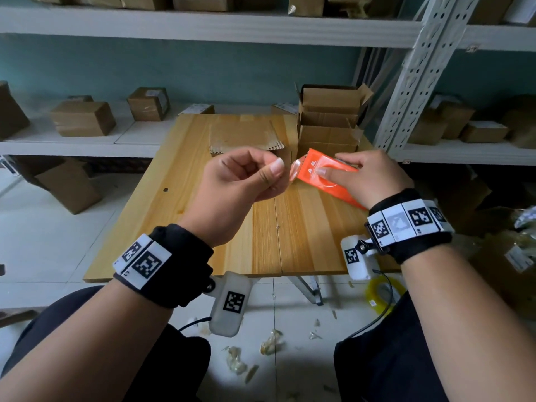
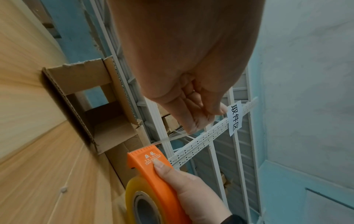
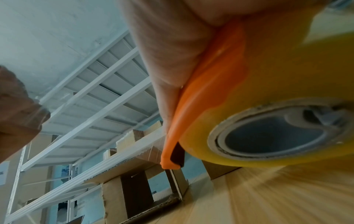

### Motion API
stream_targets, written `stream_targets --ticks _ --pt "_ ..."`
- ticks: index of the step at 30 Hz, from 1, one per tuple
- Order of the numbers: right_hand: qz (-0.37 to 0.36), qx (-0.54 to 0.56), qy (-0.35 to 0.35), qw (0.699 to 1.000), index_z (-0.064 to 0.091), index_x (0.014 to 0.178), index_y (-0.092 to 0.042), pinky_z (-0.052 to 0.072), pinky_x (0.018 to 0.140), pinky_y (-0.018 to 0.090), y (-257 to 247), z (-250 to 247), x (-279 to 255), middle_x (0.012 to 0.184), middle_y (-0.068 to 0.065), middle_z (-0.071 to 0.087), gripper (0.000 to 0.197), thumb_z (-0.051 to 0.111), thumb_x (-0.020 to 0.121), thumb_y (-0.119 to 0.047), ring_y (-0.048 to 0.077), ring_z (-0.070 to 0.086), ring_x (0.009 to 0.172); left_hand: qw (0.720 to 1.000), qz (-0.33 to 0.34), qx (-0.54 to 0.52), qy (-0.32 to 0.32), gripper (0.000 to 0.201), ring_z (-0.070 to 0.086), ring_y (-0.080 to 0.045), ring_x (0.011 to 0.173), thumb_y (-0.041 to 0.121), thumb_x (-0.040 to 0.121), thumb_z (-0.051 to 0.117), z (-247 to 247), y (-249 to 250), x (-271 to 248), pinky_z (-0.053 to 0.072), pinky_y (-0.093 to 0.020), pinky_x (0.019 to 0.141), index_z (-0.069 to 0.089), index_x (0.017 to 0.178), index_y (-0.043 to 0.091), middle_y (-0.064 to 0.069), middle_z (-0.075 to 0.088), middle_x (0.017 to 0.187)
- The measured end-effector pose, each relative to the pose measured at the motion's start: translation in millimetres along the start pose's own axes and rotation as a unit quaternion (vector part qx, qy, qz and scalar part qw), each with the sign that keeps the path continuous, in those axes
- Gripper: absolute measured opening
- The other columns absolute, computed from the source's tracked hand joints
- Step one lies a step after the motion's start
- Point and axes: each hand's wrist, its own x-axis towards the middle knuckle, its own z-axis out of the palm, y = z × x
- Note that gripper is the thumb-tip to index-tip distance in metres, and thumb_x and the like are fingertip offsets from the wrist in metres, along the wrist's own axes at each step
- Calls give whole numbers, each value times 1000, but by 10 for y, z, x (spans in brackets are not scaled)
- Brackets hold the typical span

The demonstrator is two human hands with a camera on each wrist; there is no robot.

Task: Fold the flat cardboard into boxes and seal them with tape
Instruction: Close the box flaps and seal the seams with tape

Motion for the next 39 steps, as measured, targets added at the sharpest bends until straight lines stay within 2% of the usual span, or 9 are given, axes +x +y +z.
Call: stream_targets --ticks 11,15,17,21,25,28,31,35,39 --pt "-8 -24 12 1000 70 132 -37 53 95 41 38 -23 7 133 -7 68 64 76 78 -70 20 64 114 997 -36 -67 -18 12 69 -19 81 12 93 67 94 37 -37 63 -39 87 76 85 12 -15 70 92" --pt "27 -89 12 996 76 94 -31 55 76 37 97 -42 73 84 -6 72 41 65 85 -70 24 69 82 985 -6 -146 -94 22 65 -6 66 17 93 62 205 303 -175 61 -19 66 76 77 20 1 67 75" --pt "61 -115 25 991 75 87 -32 56 73 37 201 -134 124 76 -3 71 41 63 83 -71 24 68 73 975 41 -174 -132 17 65 -8 68 19 95 64 204 485 -193 61 -20 68 75 83 18 0 67 76" --pt "64 -57 3 996 75 108 -28 57 83 41 367 -193 161 97 2 75 43 70 86 -65 25 69 84 980 15 -197 1 36 66 -4 71 16 107 52 -126 408 -67 61 -21 77 72 77 18 2 67 78" --pt "52 -62 -36 996 65 142 -30 56 94 44 330 -53 171 125 7 73 62 77 87 -57 32 69 108 961 -24 -265 75 26 68 -2 74 24 101 58 -437 357 39 61 -16 79 71 80 15 2 66 80" --pt "51 -63 -33 996 67 136 -19 52 88 40 268 -35 160 113 9 70 53 75 92 -47 33 66 107 914 -22 -386 120 15 72 -3 75 21 93 65 -572 406 126 61 -18 74 71 86 9 3 70 82" --pt "53 -65 -31 996 68 133 -12 52 93 43 158 -57 113 122 15 70 54 73 94 -49 35 64 112 885 -16 -442 144 16 73 -5 77 18 99 64 -695 353 197 62 -20 75 70 93 5 0 71 85" --pt "25 -51 0 998 56 148 -22 48 106 45 -139 -241 46 143 10 63 71 66 92 -64 32 58 130 850 -20 -505 152 26 74 -7 79 20 105 61 -829 279 302 63 -22 83 74 90 3 -1 72 87" --pt "-10 48 -12 999 59 145 -26 42 103 36 -635 -269 132 145 -1 60 66 65 92 -65 22 55 134 813 -29 -562 147 17 72 -9 84 17 96 70 -979 217 438 65 -25 80 76 93 2 -1 71 92"
